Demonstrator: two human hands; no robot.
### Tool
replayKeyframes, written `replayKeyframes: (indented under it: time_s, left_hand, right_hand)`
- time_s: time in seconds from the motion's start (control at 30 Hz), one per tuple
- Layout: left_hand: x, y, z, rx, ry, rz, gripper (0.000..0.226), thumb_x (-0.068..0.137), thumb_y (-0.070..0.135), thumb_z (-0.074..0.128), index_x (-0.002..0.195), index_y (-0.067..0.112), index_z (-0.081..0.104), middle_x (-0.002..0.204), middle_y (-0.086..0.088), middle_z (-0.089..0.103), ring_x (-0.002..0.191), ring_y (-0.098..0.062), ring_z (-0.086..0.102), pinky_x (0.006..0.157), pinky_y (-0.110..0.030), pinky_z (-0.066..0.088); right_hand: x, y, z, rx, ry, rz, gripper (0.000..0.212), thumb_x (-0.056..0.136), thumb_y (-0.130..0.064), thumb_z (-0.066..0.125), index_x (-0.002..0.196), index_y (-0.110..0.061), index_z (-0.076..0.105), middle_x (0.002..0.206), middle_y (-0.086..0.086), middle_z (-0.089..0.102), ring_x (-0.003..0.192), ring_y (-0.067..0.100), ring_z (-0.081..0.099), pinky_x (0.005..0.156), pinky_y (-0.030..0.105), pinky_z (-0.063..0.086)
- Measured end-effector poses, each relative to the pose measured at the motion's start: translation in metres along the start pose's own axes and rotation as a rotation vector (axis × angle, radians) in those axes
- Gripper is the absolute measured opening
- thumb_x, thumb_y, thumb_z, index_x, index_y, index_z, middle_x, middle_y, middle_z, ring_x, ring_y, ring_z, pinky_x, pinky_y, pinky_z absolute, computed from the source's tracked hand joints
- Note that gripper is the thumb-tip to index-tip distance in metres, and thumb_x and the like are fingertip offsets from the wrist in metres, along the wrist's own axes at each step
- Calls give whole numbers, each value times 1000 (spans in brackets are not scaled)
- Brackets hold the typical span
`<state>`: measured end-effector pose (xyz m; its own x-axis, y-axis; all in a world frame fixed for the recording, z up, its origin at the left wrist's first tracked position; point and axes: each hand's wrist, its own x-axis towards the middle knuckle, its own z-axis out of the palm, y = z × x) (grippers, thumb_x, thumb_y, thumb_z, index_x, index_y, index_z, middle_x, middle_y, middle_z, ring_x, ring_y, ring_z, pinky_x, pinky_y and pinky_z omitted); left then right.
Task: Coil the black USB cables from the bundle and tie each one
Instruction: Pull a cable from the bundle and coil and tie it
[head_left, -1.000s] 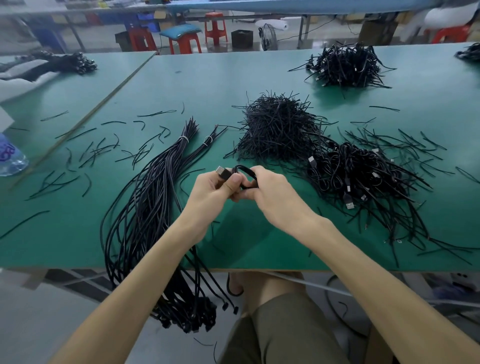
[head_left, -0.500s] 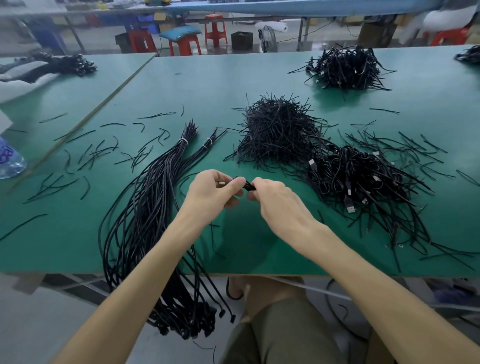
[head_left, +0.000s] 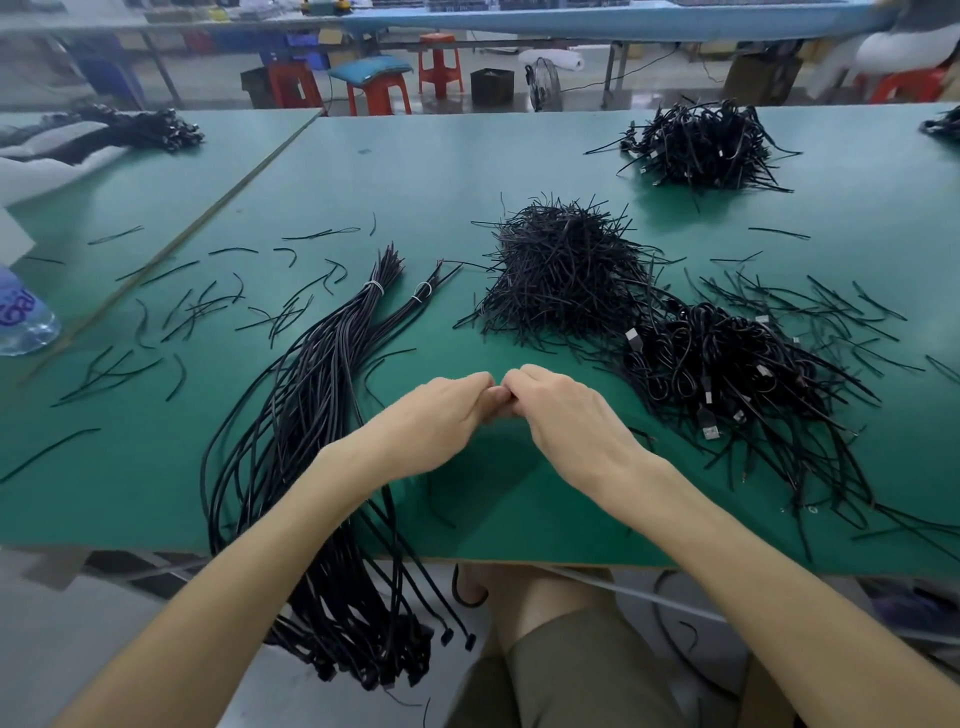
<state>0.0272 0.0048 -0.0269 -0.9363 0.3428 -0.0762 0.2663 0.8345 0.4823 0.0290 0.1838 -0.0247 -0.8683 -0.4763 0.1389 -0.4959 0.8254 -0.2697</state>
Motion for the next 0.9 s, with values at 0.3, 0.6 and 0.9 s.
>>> replayKeyframes:
  time_s: [0.3, 0.6, 0.9]
  left_hand:
    - [26, -23, 6, -761, 461, -294, 41, 112, 35, 33, 78, 14, 44, 56, 12, 36, 46, -10, 31, 46, -23, 28]
    - [26, -27, 11, -756, 408, -281, 44, 111, 40, 33, 80, 13, 48, 50, 15, 36, 42, -5, 29, 42, -16, 26]
    - [25, -26, 13, -717, 398, -266, 44, 111, 41, 34, 82, 13, 51, 55, 15, 37, 44, -3, 30, 43, -15, 27]
  right_hand:
    - [54, 38, -17, 74, 561, 290, 44, 94, -20, 69, 132, -8, 52, 129, 11, 50, 121, 28, 45, 101, 34, 30]
    - [90, 54, -1, 79, 409, 435, 19, 96, -20, 67, 110, -8, 61, 114, 12, 62, 111, 30, 51, 96, 39, 37]
    - [88, 56, -6, 33, 392, 379, 17, 101, -24, 60, 101, -9, 67, 103, 11, 68, 99, 29, 60, 87, 39, 44]
